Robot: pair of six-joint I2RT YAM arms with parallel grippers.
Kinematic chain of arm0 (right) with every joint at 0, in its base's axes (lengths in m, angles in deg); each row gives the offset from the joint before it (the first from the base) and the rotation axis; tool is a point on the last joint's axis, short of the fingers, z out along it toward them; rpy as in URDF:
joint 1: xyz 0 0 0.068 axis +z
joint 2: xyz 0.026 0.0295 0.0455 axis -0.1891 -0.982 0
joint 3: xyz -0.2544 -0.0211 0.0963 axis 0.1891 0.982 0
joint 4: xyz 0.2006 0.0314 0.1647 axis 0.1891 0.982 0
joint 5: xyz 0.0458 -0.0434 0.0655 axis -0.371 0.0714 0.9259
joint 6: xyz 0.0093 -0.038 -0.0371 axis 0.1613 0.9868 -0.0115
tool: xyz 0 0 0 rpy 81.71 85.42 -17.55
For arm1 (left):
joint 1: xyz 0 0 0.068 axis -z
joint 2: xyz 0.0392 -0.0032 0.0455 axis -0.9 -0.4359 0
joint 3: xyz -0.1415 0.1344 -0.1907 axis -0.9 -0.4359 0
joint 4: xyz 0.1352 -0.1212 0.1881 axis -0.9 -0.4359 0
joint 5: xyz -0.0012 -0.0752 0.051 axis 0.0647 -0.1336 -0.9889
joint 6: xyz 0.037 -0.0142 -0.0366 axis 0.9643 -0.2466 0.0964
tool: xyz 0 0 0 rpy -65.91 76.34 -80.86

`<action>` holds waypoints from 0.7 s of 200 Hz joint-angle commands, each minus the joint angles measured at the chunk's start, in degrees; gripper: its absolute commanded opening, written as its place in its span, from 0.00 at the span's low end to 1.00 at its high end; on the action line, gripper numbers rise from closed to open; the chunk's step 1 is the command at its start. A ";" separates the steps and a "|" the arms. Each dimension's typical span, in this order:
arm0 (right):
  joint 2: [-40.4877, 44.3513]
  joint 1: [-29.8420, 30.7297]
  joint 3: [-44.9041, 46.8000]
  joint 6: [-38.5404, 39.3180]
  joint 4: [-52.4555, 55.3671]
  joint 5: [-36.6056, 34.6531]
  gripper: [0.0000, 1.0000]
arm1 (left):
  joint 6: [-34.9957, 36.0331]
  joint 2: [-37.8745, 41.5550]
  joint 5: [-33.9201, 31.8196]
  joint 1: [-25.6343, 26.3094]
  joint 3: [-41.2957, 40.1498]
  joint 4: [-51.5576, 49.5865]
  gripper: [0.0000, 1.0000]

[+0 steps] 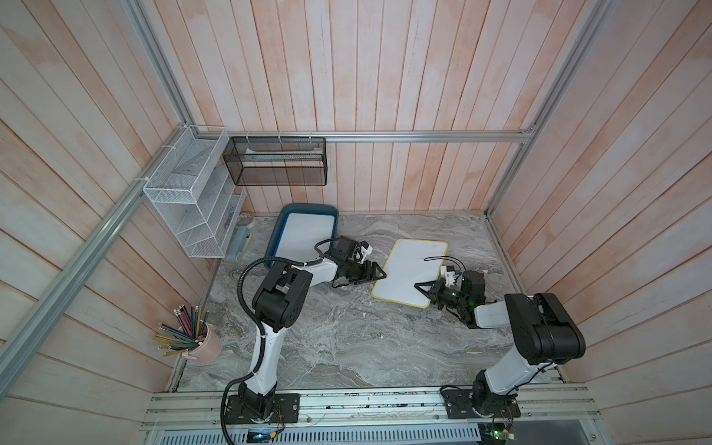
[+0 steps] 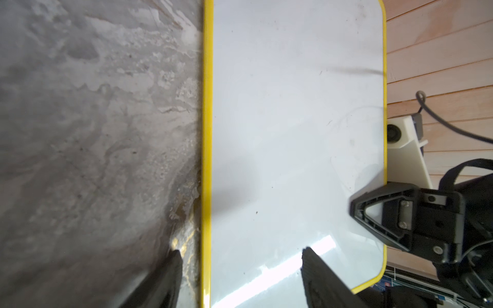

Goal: Put the whiteboard into the storage box
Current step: Pick up the whiteboard at the center of the board.

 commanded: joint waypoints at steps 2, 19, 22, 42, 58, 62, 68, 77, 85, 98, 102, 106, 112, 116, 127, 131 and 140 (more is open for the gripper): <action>2.94 -1.22 -1.89 5.19 1.44 4.96 0.00 | 0.41 -1.29 -0.20 -0.30 -0.11 -5.08 0.73; 3.88 -1.85 -2.58 6.12 2.53 6.74 0.00 | 0.25 -1.46 0.89 -0.33 0.35 -4.94 0.73; 4.02 -1.94 -2.73 6.33 2.74 7.01 0.00 | 0.13 -1.51 1.17 -0.32 0.33 -4.77 0.73; 5.40 -2.14 -3.99 8.36 5.59 8.09 0.00 | -0.80 -1.57 3.23 -0.36 0.63 -3.61 0.73; 6.65 -2.21 -4.96 10.06 7.99 8.55 0.00 | -1.35 -1.36 3.90 -0.36 0.85 -3.12 0.73; 6.88 -2.28 -5.14 10.42 8.45 8.63 0.00 | -1.35 -1.29 3.90 -0.36 0.94 -3.02 0.73; 7.23 -2.17 -5.45 10.89 9.34 8.75 0.00 | -1.39 -1.22 3.87 -0.36 1.06 -3.14 0.73; 7.61 -2.22 -5.83 11.43 10.24 8.93 0.00 | -1.22 -1.13 3.76 -0.36 1.40 -3.44 0.73; 7.89 -2.22 -6.13 11.65 10.68 9.10 0.00 | -1.09 -1.02 3.76 -0.36 1.67 -3.62 0.73; 8.23 -2.21 -6.24 11.55 10.80 9.34 0.00 | -0.96 -0.96 3.75 -0.43 1.95 -4.20 0.73; 8.32 -2.20 -6.31 11.56 10.88 9.37 0.00 | -0.79 -0.81 3.80 -0.45 2.04 -4.41 0.73; 8.42 -2.24 -6.32 11.56 10.96 9.51 0.00 | -0.69 -0.76 3.65 -0.45 2.19 -4.60 0.73; 8.60 -2.22 -6.40 11.48 11.01 9.52 0.00 | -0.62 -0.47 3.49 -0.60 2.15 -4.77 0.73; 8.73 -2.22 -6.38 11.43 11.05 9.51 0.00 | -0.57 -0.27 3.33 -0.69 2.08 -4.92 0.73; 9.04 -2.21 -6.53 11.47 11.23 9.51 0.00 | -0.57 0.44 3.05 -1.02 1.85 -4.94 0.73; 9.13 -2.22 -6.58 11.47 11.36 9.49 0.00 | -0.64 0.80 2.90 -1.21 1.82 -5.08 0.73; 9.37 -2.22 -6.81 11.64 11.54 9.24 0.00 | -0.57 1.75 1.95 -1.56 1.61 -5.19 0.73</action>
